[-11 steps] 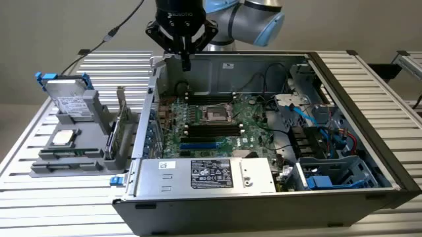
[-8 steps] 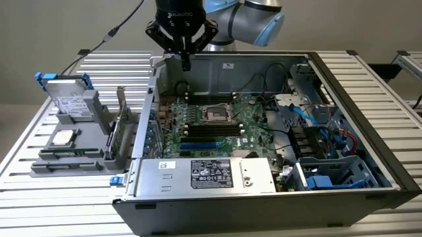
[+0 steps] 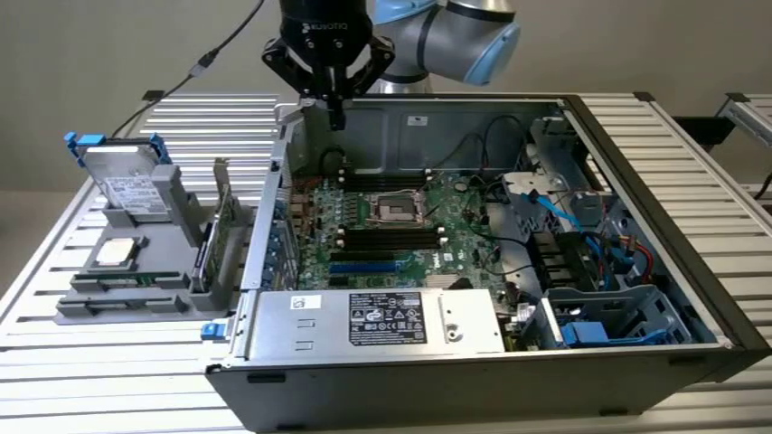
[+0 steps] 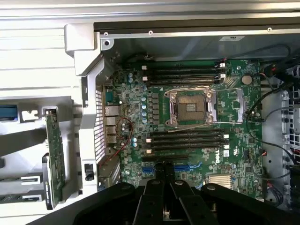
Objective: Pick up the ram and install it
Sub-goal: 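Reach for the ram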
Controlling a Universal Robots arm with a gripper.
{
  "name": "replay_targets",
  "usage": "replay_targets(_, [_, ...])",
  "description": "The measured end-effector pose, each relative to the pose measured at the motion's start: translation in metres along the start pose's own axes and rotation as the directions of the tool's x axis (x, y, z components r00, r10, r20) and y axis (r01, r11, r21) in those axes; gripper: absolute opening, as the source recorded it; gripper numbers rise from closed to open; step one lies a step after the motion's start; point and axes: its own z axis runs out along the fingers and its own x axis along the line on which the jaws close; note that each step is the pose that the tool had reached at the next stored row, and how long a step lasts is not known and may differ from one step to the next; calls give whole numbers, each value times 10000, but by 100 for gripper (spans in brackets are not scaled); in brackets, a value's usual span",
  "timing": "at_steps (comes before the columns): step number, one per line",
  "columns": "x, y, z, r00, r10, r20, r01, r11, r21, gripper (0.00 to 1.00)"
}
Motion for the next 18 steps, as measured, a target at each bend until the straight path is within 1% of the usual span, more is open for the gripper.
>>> replay_targets(10, [451, -98, -14, 10000, 1, -1, -1, 10000, 0, 10])
replay_targets(14, [625, -142, -3, 10000, 1, -4, -1, 10000, 0, 10])
replay_targets(16, [688, -161, 17, 10000, 3, -28, -3, 10000, 5, 10])
replay_targets(18, [747, -180, 37, 10000, 4, -66, -4, 10000, 15, 10])
